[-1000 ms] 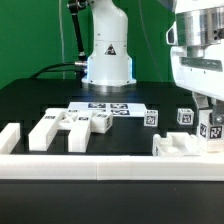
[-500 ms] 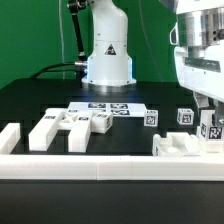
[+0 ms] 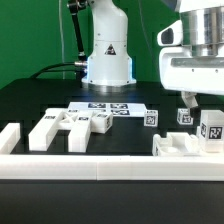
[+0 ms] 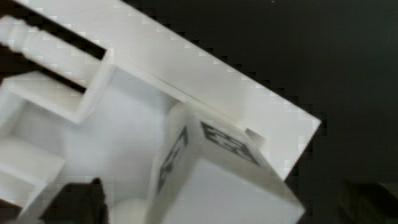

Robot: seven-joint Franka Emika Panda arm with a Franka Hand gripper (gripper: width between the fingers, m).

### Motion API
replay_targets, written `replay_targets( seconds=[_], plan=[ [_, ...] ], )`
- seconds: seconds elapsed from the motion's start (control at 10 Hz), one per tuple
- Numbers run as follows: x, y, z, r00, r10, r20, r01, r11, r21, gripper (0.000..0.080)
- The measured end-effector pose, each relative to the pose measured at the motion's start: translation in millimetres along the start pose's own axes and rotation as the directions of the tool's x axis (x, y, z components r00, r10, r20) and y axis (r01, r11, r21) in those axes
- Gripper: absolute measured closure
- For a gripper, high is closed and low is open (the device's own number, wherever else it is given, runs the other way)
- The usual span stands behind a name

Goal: Assemble chair

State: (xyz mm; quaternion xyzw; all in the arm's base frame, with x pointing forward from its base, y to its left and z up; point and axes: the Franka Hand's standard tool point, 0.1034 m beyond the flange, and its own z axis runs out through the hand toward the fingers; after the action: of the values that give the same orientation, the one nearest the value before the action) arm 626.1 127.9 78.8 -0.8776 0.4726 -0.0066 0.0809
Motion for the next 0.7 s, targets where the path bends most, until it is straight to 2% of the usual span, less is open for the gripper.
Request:
replay_targets(
  seconds=[0.3, 0.5, 0.7],
  plan=[
    [0.1, 0.2, 0.3, 0.984, -0.176, -0.001, 0.176, 0.984, -0.001, 0.0151],
    [-1.8, 1.3, 2.7, 0.903, -0.428, -0.022, 0.427, 0.903, -0.045, 0.0151],
    [-1.7, 1.0, 2.5, 0.82, -0.572, -0.02, 0.57, 0.819, -0.06, 0.0151]
  ],
)
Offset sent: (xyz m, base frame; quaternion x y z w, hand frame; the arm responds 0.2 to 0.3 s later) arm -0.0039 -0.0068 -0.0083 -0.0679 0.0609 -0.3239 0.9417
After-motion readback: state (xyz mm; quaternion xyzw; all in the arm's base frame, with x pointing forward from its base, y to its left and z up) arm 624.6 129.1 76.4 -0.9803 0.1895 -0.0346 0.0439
